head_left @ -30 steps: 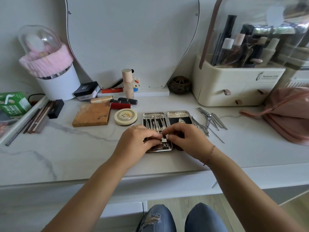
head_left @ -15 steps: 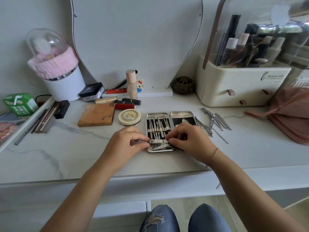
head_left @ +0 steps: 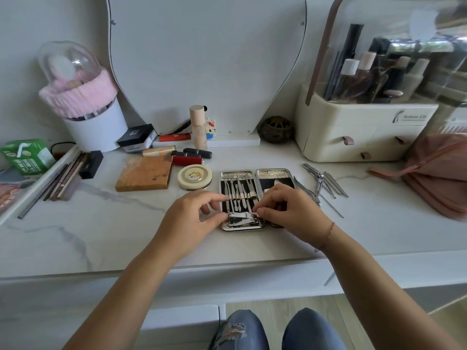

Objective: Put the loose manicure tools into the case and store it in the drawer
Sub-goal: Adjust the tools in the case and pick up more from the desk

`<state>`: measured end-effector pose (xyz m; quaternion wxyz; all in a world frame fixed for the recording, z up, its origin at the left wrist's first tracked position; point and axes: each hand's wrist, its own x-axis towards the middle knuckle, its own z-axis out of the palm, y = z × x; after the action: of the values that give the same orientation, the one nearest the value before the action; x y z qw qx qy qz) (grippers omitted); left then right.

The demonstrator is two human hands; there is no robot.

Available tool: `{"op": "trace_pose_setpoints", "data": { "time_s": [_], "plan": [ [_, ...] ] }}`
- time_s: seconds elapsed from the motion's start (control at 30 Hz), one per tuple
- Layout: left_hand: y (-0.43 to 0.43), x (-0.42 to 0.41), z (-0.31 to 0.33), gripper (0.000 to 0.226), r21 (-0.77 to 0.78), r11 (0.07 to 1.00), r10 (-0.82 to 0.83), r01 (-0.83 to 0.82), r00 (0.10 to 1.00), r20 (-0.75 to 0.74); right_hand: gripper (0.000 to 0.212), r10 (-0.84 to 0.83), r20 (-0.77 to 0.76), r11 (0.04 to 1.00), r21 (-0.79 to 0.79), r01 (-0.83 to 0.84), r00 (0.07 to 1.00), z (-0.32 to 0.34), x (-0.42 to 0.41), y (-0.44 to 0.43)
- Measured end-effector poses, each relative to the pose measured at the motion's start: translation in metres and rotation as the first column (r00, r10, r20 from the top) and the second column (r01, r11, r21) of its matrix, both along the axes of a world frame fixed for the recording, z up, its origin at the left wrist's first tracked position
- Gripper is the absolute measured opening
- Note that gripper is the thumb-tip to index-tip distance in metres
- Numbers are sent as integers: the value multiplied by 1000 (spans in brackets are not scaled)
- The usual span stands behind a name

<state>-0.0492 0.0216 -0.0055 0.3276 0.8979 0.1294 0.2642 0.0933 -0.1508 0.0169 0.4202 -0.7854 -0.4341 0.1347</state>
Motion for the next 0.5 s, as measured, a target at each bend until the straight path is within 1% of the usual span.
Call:
{"op": "trace_pose_setpoints", "data": {
  "time_s": [0.03,0.1,0.17,0.23,0.3,0.37,0.43,0.5],
  "plan": [
    [0,0,1,26,-15,1000,4,-4,1000,17,9,-16,-24,999,40,17,1000,2,1,-3],
    [0,2,2,22,-12,1000,20,-20,999,39,7,-110,-45,985,130,115,993,6,9,-11],
    [0,7,2,21,32,998,44,-45,998,42,5,-276,-28,940,199,276,961,8,28,-25],
    [-1,13,1,30,63,996,58,-61,997,42,3,-441,-8,877,210,432,898,8,53,-39],
    [-4,17,0,48,73,996,57,-58,998,18,4,-539,13,834,147,531,842,7,78,-51],
    [-6,17,-1,66,42,999,36,-34,998,-48,8,-593,54,805,63,590,804,4,101,-56],
    [-6,16,-2,77,2,1000,12,-12,993,-120,18,-600,110,797,1,603,793,2,121,-53],
    [-7,16,-1,83,-4,1000,7,-7,985,-171,26,-562,172,813,-66,579,809,1,132,-45]
  ]
}}
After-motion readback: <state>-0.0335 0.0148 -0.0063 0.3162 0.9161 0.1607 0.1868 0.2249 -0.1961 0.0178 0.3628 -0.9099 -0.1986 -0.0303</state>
